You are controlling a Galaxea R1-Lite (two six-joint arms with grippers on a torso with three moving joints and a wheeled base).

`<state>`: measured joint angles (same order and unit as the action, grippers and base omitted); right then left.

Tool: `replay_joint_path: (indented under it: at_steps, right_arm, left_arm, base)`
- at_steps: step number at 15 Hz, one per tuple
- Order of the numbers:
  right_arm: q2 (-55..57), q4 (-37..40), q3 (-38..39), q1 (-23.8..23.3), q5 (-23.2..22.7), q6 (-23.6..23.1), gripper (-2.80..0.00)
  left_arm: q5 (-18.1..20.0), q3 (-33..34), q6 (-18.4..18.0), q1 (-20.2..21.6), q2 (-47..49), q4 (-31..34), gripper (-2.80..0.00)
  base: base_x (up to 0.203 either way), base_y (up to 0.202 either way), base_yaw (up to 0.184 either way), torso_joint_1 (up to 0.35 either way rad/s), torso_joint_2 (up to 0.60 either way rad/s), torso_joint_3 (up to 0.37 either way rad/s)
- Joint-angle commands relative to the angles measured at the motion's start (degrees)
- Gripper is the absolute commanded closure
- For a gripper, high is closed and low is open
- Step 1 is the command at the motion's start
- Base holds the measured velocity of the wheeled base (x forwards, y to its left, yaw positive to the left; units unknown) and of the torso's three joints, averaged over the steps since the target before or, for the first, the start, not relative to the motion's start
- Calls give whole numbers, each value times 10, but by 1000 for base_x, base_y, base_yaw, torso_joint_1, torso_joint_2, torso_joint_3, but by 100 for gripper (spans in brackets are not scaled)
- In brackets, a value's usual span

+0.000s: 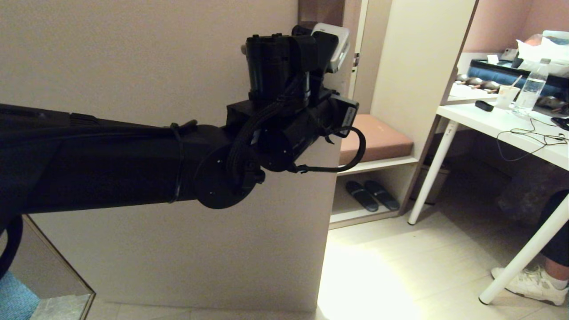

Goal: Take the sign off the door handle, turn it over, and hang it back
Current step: Hang the sign back with the other side facing out

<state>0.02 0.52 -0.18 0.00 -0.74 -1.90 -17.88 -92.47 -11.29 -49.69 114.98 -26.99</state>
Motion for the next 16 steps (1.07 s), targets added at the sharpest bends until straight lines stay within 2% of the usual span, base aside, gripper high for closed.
replay_joint_path:
  at_steps: [1, 4, 7, 16]
  right_arm:
    - [0, 0, 0, 0, 0, 0, 0]
    - [0, 0, 0, 0, 0, 0, 0]
    - [0, 0, 0, 0, 0, 0, 0]
    - [0, 0, 0, 0, 0, 0, 0]
  left_arm:
    - [-2, 3, -2, -1, -6, -2, 0]
    - [-3, 15, -3, -1, -26, 0, 0]
    - [-4, 60, -3, -1, -60, -1, 0]
    - [-10, 246, -4, 10, -202, -1, 0]
  base:
    - [0, 0, 0, 0, 0, 0]
    - [0, 0, 0, 0, 0, 0]
    - [0, 0, 0, 0, 0, 0]
    - [0, 0, 0, 0, 0, 0]
